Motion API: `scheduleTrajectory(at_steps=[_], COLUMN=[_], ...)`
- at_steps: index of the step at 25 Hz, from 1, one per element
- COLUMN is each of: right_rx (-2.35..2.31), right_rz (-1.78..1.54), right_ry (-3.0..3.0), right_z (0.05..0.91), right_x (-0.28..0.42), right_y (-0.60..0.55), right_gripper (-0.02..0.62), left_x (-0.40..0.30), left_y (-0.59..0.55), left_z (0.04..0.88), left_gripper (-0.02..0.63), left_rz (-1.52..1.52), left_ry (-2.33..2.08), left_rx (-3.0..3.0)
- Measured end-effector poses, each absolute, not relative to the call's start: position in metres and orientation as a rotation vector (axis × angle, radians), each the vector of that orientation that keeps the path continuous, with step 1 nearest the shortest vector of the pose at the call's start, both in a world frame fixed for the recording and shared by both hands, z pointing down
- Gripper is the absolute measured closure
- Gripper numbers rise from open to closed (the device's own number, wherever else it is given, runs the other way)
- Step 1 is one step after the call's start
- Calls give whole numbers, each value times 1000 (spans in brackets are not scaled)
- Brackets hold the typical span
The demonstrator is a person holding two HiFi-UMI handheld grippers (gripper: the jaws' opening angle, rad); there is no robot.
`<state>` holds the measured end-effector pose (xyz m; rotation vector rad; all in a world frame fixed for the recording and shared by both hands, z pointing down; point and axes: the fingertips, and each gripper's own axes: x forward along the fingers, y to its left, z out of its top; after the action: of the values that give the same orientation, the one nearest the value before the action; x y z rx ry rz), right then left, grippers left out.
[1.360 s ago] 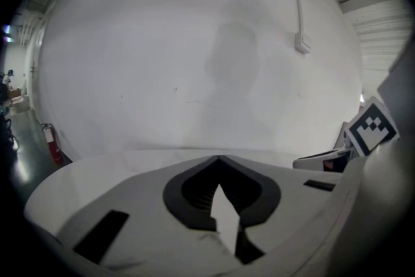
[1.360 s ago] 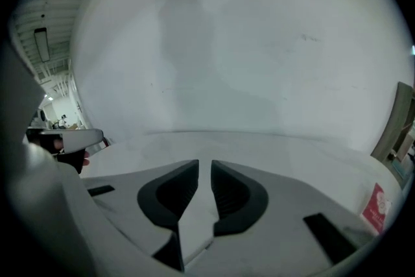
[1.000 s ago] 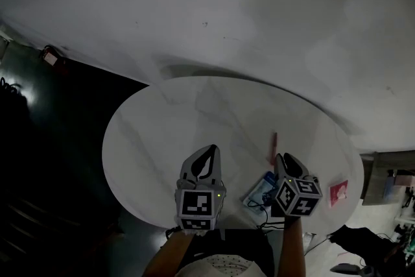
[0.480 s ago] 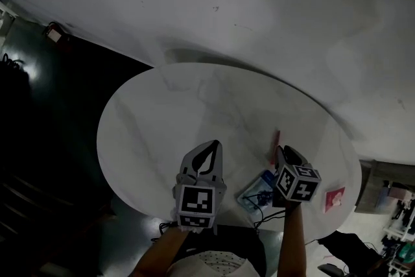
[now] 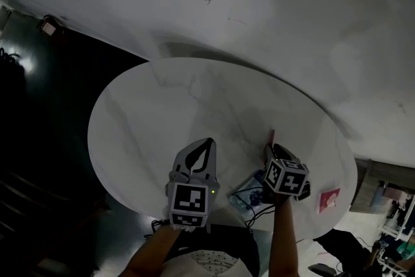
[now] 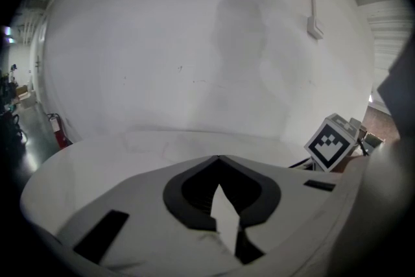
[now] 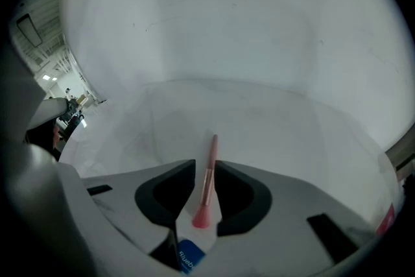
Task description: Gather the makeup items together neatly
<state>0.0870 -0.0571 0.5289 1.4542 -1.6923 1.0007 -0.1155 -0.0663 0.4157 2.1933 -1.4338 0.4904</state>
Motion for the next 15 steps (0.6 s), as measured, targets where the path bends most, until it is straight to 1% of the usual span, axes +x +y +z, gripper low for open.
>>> scheduleTrajectory(at_steps=[7,11,15], right_rx=[1447,1433,1439], right_rz=[1024,958,908], right_ry=[-1648,-1605,-1571], right_z=[542,543,543], right_x=[89,92,90], right_y=[-54,-54,-54], right_gripper=[482,522,523], left_x=[-118,-118,-119], left_y=[-66,-66,-65], left_z=[422,424,426], left_gripper=[588,588,588], left_rz=[498,502,506], left_ry=[-1436,-1442,-1444], left_rx=[2174,2163,2155])
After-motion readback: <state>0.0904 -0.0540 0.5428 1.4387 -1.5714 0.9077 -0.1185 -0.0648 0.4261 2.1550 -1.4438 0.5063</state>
